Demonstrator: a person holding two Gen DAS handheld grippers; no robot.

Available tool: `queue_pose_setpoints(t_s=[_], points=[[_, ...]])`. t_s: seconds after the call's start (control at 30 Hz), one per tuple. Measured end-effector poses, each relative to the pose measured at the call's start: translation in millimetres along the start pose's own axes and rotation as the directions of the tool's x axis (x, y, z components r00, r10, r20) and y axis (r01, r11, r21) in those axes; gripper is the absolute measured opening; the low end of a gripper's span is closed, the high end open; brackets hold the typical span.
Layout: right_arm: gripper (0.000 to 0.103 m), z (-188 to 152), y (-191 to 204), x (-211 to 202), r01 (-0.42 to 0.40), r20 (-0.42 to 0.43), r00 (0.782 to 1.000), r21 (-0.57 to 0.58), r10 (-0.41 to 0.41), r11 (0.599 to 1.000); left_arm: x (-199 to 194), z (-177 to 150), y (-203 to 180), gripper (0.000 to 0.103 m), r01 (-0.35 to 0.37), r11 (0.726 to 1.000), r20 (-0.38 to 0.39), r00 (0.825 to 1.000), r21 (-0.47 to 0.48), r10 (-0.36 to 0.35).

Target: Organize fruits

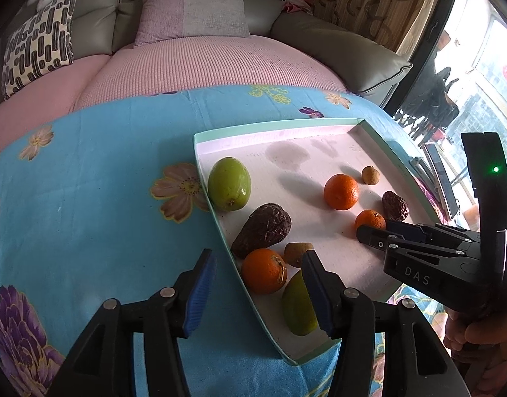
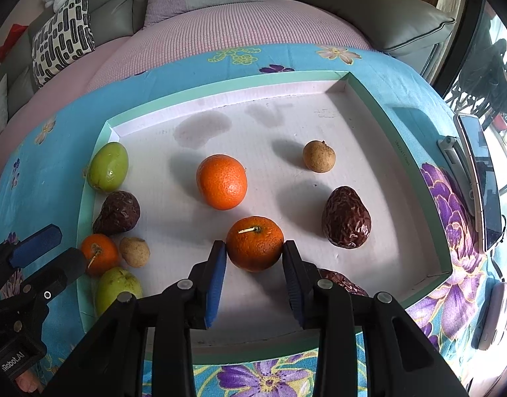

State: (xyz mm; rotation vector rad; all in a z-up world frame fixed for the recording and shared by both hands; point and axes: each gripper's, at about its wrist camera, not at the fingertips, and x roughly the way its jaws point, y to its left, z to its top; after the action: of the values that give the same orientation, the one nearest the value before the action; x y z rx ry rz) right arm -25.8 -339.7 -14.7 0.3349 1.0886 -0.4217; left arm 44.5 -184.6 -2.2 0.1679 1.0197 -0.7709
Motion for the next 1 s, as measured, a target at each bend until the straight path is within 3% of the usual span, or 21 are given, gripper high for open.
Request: queue_pose_setpoints(t_s=[0.1, 0.23, 0.43, 0.5, 0.9, 1.0], points=[[0.057, 0.9, -0.5, -2.6, -0.007, 0.014, 1.000, 0.001, 0.007, 1.000, -2.4, 1.8, 11.1, 0.069, -0.043, 0.998, 0.005, 0.999, -0.038, 0.043], [0.062, 2.1, 0.0, -3.7, -0.019, 0.022, 1.000, 0.000, 0.019, 1.000, -2.8, 1.9, 32.1, 0.079, -0.124, 0.986, -0.005, 0.992, -0.112, 0.124], [0.069, 2.4, 1.3, -2.5, -0.017, 0.022, 1.000, -0.004, 0.017, 1.000, -1.0, -3.2, 64.4, 0.096, -0.251, 0.945, -0.035, 0.968, -0.210, 0.249], [0.076, 2.4, 1.7, -2.9, -0.018, 0.026, 1.000, -0.009, 0.018, 1.000, -2.2, -4.2, 70.6, 0.102, -0.275, 0.934, -0.033, 0.961, -0.227, 0.275], [0.080, 2.9, 2.9, -2.5, -0.013, 0.034, 0.999, -0.023, 0.014, 1.000, 5.5, -8.9, 79.6, 0.103, -0.353, 0.907, -0.061, 0.935, -0.231, 0.349], [0.096, 3.0, 2.7, -3.2, -0.016, 0.045, 0.999, -0.023, 0.017, 1.000, 5.7, -9.5, 81.5, 0.103, -0.361, 0.903, -0.058, 0.932, -0.234, 0.358]])
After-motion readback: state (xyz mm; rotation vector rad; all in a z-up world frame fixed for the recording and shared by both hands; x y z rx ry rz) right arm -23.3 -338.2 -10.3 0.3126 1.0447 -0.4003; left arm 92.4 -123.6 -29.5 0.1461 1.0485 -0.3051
